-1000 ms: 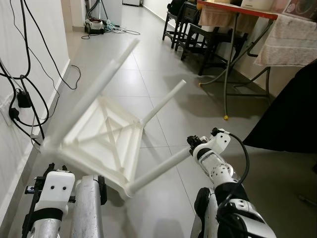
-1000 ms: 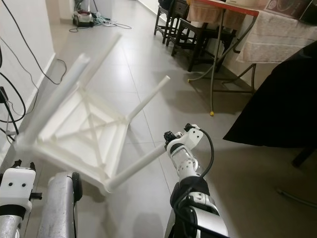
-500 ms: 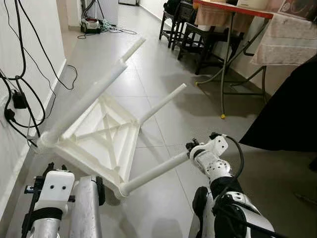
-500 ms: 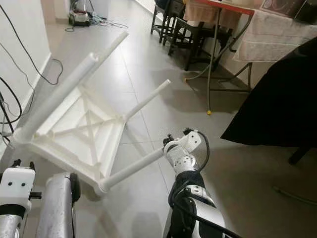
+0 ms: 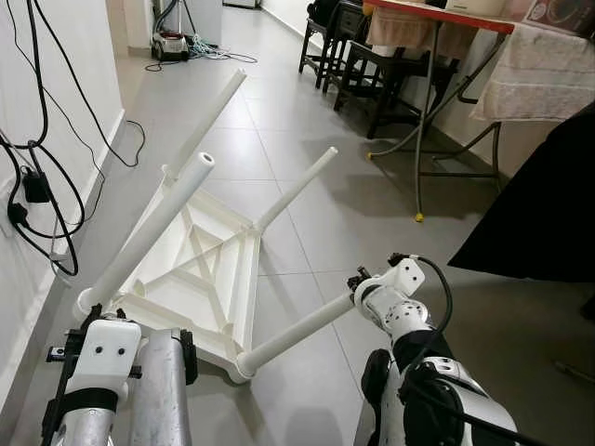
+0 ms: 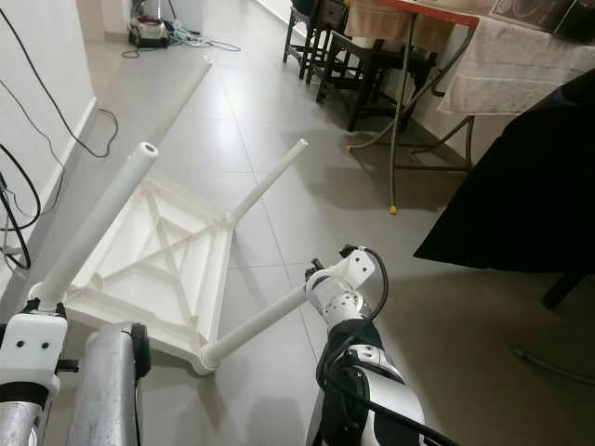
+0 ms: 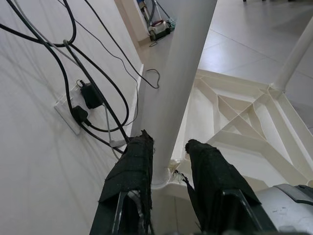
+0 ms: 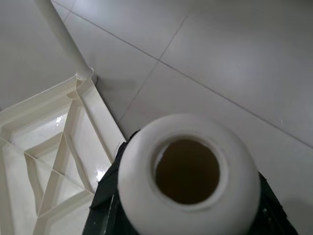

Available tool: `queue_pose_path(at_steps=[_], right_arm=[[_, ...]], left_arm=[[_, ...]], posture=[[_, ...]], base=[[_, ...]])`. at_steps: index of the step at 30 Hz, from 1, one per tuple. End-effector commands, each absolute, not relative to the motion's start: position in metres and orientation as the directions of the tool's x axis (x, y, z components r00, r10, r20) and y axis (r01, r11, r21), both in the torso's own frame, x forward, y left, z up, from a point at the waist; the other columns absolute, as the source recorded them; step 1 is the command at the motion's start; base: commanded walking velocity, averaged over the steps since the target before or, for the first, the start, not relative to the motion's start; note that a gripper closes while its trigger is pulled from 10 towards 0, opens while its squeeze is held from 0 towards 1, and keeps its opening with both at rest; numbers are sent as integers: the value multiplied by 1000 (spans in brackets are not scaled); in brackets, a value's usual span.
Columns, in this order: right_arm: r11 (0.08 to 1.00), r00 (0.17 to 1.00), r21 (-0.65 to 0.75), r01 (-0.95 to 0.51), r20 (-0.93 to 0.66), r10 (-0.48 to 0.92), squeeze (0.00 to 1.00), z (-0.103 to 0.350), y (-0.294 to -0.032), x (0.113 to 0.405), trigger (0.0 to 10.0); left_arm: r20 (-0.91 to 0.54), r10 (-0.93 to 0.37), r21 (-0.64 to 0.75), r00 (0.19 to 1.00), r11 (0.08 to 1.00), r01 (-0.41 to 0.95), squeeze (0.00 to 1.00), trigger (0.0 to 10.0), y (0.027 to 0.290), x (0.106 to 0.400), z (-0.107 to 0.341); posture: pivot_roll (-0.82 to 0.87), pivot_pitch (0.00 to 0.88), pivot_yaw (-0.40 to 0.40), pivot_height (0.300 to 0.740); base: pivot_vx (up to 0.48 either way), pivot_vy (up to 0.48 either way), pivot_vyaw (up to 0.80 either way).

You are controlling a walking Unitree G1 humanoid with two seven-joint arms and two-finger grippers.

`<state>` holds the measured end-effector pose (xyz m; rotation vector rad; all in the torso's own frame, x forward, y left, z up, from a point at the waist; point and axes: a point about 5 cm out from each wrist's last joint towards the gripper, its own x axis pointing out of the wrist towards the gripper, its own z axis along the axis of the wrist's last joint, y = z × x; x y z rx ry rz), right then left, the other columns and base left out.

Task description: Building children table

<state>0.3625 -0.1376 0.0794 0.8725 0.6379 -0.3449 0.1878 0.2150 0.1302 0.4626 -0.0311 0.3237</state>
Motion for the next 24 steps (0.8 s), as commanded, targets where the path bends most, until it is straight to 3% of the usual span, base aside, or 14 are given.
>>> queue_pose_path(at_steps=[1,2,3,5,6,7,9,11,18,22,24], right_arm=[[624,810,646,440,-585,34,0,93,-129,371,0],[624,810,646,440,-585,34,0,93,-129,371,0],[683,843,619,388,-538,8,0,102,-133,376,0],[683,843,619,388,-538,8,0,102,-133,376,0],[753,895,580,309,-445,-25,0,124,-141,387,0],[753,895,580,309,-445,-25,0,124,-141,387,0],[860,967,474,189,-244,-78,0,175,-157,407,0],[894,984,422,151,-154,-94,0,201,-165,414,0],[962,980,239,129,115,-160,0,286,-184,425,0],[971,973,195,138,155,-170,0,297,-186,425,0],[980,926,-27,196,334,-176,0,335,-189,421,0]], left_arm=[[84,296,432,952,850,-302,0,10000,212,189,125],[84,296,432,952,850,-302,0,10000,212,189,125],[83,296,431,951,850,-302,0,10000,212,188,125],[83,296,431,951,850,-302,0,10000,212,188,125],[82,297,432,951,850,-302,0,10000,212,188,125],[82,297,432,951,850,-302,0,10000,212,188,125],[82,297,430,951,851,-302,0,10000,211,189,124],[82,296,428,952,852,-302,0,10000,211,189,124],[83,301,424,950,852,-307,0,10000,209,190,123],[84,304,424,949,851,-310,0,10000,210,189,123],[84,309,426,947,848,-314,0,10000,210,188,123]], posture=[[145,0,-124,300],[145,0,-124,300],[142,0,-122,300],[142,0,-122,300],[135,0,-121,300],[135,0,-121,300],[131,0,-121,300],[131,0,-121,300],[135,0,-130,300],[138,0,-131,300],[140,0,-132,300]], base=[[0,0,0],[0,0,0],[0,0,0],[0,0,0],[0,0,0],[0,0,0],[0,0,0],[0,0,0],[0,0,0],[0,0,0],[0,0,0]])
